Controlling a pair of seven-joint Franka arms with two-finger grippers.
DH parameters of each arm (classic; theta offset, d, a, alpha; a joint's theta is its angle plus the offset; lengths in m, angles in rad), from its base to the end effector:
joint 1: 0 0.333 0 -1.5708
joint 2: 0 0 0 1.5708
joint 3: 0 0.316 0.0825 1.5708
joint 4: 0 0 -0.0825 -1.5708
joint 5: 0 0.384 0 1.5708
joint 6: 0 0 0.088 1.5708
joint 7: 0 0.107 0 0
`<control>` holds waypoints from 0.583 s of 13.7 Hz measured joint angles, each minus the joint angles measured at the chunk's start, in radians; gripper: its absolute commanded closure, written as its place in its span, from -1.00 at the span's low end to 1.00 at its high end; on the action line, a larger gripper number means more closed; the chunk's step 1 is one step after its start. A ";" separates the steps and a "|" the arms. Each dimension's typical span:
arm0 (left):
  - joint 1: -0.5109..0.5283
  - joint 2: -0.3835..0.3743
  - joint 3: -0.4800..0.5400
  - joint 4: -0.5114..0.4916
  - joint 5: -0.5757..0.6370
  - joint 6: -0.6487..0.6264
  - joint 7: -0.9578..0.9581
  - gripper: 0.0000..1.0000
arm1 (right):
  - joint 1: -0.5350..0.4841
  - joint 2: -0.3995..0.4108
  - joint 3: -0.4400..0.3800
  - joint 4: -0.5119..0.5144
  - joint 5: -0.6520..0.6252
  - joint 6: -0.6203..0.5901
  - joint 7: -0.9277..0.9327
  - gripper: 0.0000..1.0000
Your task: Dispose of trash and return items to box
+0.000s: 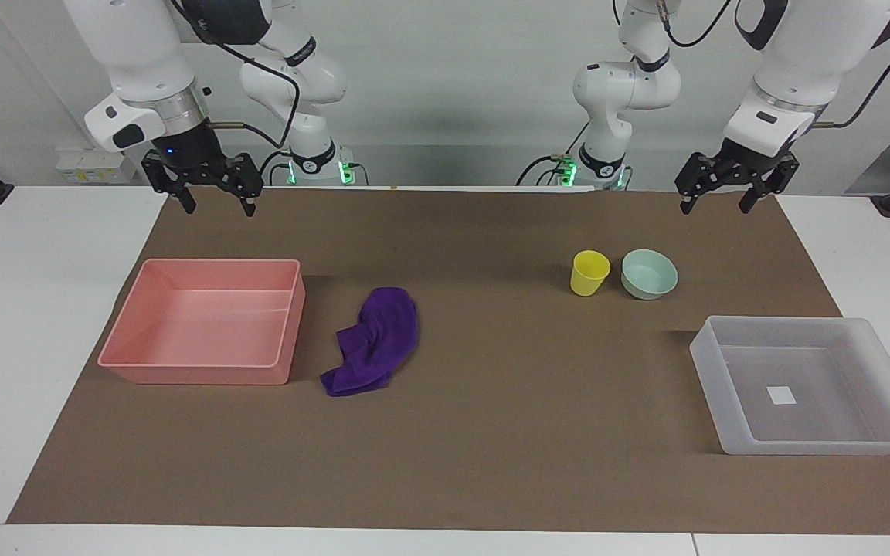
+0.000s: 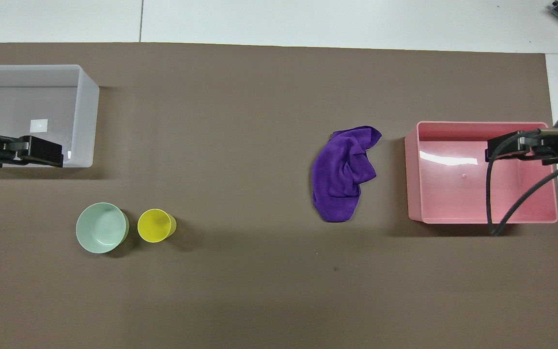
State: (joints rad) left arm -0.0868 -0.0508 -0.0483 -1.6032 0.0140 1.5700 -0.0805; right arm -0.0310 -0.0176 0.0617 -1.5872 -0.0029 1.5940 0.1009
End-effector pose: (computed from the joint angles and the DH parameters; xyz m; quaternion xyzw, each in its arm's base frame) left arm 0.5339 -0.0718 0.6369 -0.9996 0.0272 -0.0096 0.0072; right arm 0.5512 0.0169 0.6285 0.9993 -0.0351 0.0123 0.0012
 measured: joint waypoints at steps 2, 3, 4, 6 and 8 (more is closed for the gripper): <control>0.000 0.000 0.000 0.000 0.000 -0.002 0.000 -1.00 | 0.000 0.000 0.000 0.000 0.000 -0.001 0.000 -1.00; 0.000 0.000 -0.001 0.000 0.000 -0.004 0.000 -1.00 | -0.001 0.000 0.000 0.000 0.000 -0.001 0.000 -1.00; 0.000 0.001 -0.002 0.000 0.000 -0.010 0.001 -1.00 | -0.001 0.000 0.000 0.000 0.000 -0.001 0.000 -1.00; 0.000 0.006 -0.004 -0.001 0.000 -0.017 0.002 -1.00 | -0.002 0.000 -0.001 0.000 0.000 -0.001 0.000 -1.00; 0.000 0.008 -0.004 -0.001 0.000 -0.018 0.002 -1.00 | -0.006 0.000 -0.002 -0.001 0.000 -0.001 0.000 -1.00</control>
State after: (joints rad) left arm -0.0871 -0.0427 -0.0520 -1.6037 0.0136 1.5522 -0.0782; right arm -0.0369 -0.0176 0.0593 -1.5885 -0.0028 1.5927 0.1009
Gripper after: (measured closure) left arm 0.000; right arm 0.000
